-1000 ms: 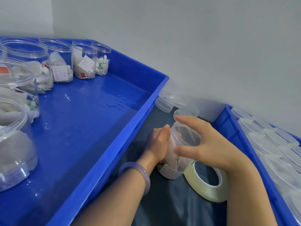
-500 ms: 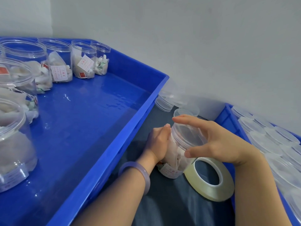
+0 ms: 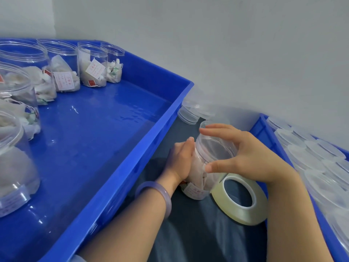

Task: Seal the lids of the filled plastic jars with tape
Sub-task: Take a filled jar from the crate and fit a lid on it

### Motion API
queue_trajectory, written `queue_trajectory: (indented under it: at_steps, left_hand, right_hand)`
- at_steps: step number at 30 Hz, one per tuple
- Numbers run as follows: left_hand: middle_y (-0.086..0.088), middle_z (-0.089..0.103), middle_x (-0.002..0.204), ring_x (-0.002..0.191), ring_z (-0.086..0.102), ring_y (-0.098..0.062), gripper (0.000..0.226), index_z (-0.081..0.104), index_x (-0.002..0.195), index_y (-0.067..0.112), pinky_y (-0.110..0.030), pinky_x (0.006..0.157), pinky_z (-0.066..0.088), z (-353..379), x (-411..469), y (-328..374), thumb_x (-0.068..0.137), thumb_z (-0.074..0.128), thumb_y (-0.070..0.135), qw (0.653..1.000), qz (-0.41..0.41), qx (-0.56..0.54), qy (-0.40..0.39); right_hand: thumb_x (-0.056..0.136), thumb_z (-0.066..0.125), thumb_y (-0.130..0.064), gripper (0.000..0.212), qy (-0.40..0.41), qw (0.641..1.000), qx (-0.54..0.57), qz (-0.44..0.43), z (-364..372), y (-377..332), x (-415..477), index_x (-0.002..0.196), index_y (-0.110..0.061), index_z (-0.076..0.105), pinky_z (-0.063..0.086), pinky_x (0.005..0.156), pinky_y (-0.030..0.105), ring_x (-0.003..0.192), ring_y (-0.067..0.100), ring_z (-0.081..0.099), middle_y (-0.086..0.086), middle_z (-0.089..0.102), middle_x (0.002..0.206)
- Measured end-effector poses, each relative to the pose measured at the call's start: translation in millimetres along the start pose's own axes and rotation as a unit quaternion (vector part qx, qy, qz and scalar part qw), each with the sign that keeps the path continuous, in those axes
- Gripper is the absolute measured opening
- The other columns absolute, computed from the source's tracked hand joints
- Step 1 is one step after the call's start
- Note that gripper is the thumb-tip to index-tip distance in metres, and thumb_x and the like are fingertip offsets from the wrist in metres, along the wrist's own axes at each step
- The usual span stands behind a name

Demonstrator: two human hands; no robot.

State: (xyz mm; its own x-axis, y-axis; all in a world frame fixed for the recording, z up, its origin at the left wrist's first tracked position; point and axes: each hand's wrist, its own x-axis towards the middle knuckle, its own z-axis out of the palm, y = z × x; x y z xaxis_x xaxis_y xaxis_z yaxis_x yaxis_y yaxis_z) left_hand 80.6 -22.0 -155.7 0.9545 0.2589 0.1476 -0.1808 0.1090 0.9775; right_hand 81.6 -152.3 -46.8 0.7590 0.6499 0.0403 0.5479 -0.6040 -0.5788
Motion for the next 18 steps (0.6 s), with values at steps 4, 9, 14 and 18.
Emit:
queue_trajectory:
  at_steps: [4,9,14,18]
  left_hand:
    - [-0.030,0.063,0.084,0.081,0.059,-0.038,0.067,0.061,0.086,-0.014,-0.051,0.083,0.044,1.3,0.9,-4.0,0.078,0.030,0.045,1.000,0.013,0.001,0.013]
    - [-0.001,0.071,0.066,0.070,0.066,-0.016,0.050,0.073,0.073,0.019,-0.027,0.069,0.048,3.4,1.7,-9.6,0.082,0.029,0.041,0.999,0.028,-0.022,0.017]
    - [0.005,0.066,0.059,0.061,0.061,-0.013,0.046,0.066,0.055,0.022,-0.029,0.065,0.047,2.5,3.0,-10.2,0.083,0.035,0.041,0.999,0.024,-0.037,0.019]
    - [-0.015,0.073,0.090,0.094,0.068,-0.029,0.055,0.074,0.079,0.019,-0.040,0.090,0.050,1.5,5.7,-10.0,0.081,0.031,0.053,0.997,-0.029,-0.061,-0.041]
  right_hand:
    - [0.059,0.084,-0.033,0.067,0.002,0.999,-0.028,0.027,7.7,-3.5,0.0,0.114,-0.057,0.054,0.030,0.106,0.027,0.132,-0.003,0.031,-0.027,0.040,0.135]
    - [0.067,0.076,-0.038,0.067,0.128,0.986,-0.071,0.077,30.6,-10.4,-1.7,0.129,-0.046,0.050,0.026,0.093,0.022,0.121,0.008,0.029,-0.021,0.041,0.130]
    - [0.078,0.067,-0.039,0.071,0.112,0.980,-0.140,0.086,36.9,-13.3,-8.1,0.142,-0.042,0.036,0.018,0.096,0.021,0.133,0.013,0.017,-0.014,0.028,0.148]
    - [0.071,0.071,-0.029,0.069,0.045,0.992,-0.006,0.117,6.8,-13.7,-18.5,0.134,-0.041,0.046,0.029,0.098,0.019,0.134,0.000,0.032,-0.020,0.039,0.143]
